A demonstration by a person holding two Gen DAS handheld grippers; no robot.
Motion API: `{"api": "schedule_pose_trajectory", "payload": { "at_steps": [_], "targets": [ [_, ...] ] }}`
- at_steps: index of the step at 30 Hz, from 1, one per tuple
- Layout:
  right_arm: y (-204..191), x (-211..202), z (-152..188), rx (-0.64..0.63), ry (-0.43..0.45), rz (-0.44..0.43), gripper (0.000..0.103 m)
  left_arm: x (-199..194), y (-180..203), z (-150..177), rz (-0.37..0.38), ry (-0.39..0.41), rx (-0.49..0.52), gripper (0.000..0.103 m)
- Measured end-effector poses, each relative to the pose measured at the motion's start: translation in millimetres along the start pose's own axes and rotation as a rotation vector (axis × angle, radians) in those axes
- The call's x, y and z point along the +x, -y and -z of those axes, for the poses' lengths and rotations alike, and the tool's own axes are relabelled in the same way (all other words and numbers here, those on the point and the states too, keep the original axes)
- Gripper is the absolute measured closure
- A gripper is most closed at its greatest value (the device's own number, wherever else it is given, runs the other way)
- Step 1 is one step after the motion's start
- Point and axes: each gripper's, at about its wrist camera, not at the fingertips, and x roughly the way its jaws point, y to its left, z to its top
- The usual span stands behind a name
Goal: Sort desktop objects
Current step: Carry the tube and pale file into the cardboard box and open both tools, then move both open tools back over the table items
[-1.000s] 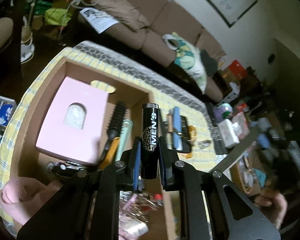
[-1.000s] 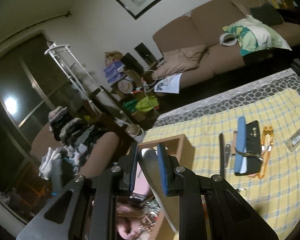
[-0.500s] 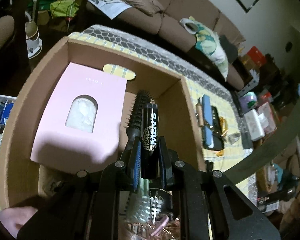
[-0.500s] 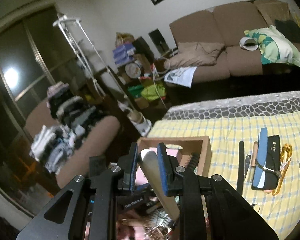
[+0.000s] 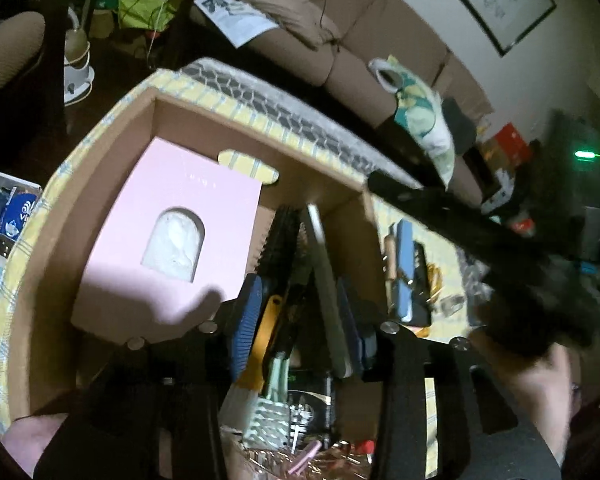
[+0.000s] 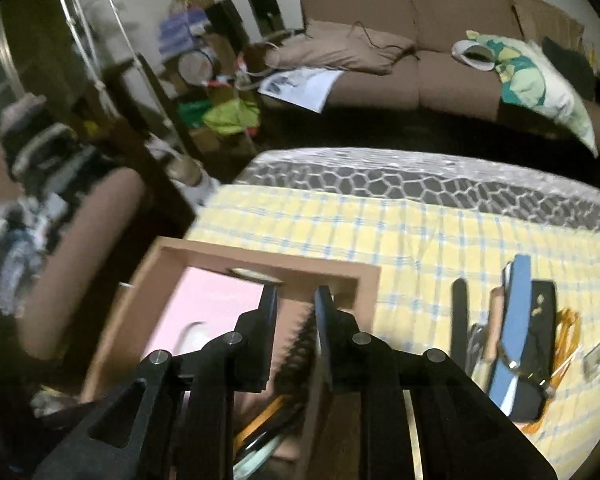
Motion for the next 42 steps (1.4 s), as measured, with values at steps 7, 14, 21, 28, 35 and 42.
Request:
{"api": "schedule_pose_trajectory", "payload": {
  "at_steps": [7, 14, 21, 28, 35, 42],
  "targets": [
    [3.4, -19.4, -2.1, 0.001, 0.030, 0.004, 0.056, -9.5, 3.8, -3.1, 0.002, 0.009, 0.021, 0.055],
    [22.7, -69.0, 25.6, 0.023, 0.050, -0.011, 0.023, -10.1, 18.4, 6.1, -0.008, -0.015, 0.068, 0.027],
    [72.1, -117.6, 72.9, 0.121, 0.062, 0.046, 0.009, -14.8, 57.2, 22.0, 0.000, -0.015, 0.185, 0.010],
    [129.1, -142.7, 114.2, 0.310, 0.039, 0.039, 0.001, -10.1, 100.3, 40.7, 0.017, -0.020, 0.281, 0.000],
    [176.6, -172.8, 138.6, 0.373, 0.067, 0.114, 0.000, 1.7, 144.0, 64.7, -0.019, -0.026, 0.398, 0.000],
    [222.8, -206.8, 146.6, 0.459, 0.137, 0.125, 0.000, 49.3, 166.0, 76.4, -0.066, -0.086, 0.368, 0.000]
  ]
}}
